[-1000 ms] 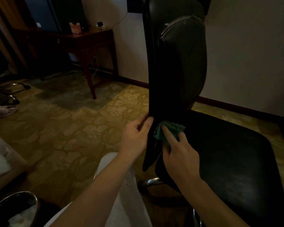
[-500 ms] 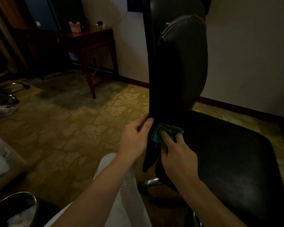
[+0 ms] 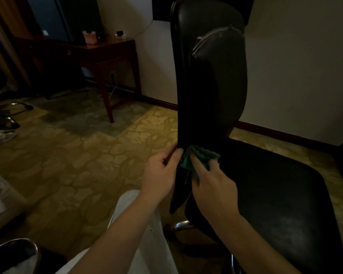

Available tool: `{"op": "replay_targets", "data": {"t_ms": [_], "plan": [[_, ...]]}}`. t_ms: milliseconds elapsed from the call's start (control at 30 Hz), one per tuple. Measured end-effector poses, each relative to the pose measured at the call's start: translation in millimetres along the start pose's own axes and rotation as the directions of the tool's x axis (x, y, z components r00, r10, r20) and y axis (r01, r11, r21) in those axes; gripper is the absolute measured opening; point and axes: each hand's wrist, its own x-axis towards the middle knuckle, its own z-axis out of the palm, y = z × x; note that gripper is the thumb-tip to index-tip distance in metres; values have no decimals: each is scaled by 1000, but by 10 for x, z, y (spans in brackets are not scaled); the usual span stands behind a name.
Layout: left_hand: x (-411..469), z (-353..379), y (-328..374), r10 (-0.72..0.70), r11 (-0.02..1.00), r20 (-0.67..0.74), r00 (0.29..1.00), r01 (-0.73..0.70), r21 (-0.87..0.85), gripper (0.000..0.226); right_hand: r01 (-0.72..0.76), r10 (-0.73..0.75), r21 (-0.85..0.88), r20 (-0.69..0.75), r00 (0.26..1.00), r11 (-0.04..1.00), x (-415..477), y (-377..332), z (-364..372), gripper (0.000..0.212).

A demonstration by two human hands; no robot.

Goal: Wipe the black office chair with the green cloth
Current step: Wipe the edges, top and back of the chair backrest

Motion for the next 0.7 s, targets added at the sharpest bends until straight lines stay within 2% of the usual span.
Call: {"op": "replay_targets", "data": {"t_ms": [67,233,300,433,600,700], "plan": [[-3,5,-15,2,1000,0,1000,-2,-3,25,3,-3,26,5,1000,1000,-85,56,24,47],[-11,-1,-25,7,1000,11,1000,-6,-14,31,43,-11,165,-193,981,985,167,-38,-300,53],[-12,1,-10,14,999,16,1000,-14,-39,30,64,-28,162,-216,976,985,310,-124,-427,55],[-11,-6,-10,0,999,18,1000,1,-50,29,60,-42,123,-142,989,991,364,-204,-413,56],[-12,3,-31,10,999,-8,1000,-10,36,29,12,-12,51,3,1000,999,72,-53,-121,48],[-13,8,-31,7,1000,-4,1000,-6,16,27,28,-23,90,-50,998,996,58,-8,-153,49]]}}
